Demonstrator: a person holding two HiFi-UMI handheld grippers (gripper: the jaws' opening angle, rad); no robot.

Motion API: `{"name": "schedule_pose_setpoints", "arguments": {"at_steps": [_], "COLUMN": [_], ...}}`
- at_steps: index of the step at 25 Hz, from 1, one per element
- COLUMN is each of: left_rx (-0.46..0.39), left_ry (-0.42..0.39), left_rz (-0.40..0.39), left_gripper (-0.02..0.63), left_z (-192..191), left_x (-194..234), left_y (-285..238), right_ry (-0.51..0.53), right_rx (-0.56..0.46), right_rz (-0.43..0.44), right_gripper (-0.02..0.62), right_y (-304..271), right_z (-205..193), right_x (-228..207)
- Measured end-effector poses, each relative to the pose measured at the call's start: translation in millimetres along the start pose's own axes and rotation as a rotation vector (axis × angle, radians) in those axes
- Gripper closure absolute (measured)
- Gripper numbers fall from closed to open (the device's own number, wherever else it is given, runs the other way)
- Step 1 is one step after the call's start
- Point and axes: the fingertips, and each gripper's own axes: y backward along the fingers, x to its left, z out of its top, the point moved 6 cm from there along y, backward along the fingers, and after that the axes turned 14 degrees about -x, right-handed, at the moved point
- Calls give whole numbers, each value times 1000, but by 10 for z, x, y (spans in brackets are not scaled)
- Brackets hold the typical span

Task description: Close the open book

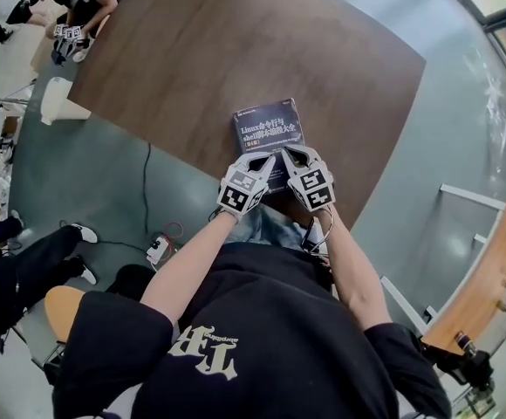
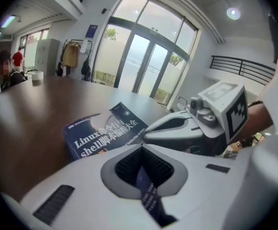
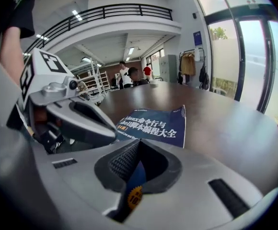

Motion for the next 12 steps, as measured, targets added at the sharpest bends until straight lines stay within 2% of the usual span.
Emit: {"name": "schedule_pose_setpoints", "arguments": {"at_steps": [3,5,9,12], "left_rx": [-62,-84,-93,-92], "left_ry": [12,-10,-81,-100], "left_rz": [13,-2,-70,-93], "left_gripper": [604,604,604,603], "left_z": [117,175,226,179], "left_x": [125,119,-54,-148], "left_y": [139,205,269,289], "right_ry": [29,29,11,-12], "right_rx": [1,-14,-43,-42], "right_rz": [25,33,35,35], "right_gripper": [607,607,607,607], "right_y": [74,134,260,317], "right_z": [52,88,152,125], "right_x": [106,170,229,242]}}
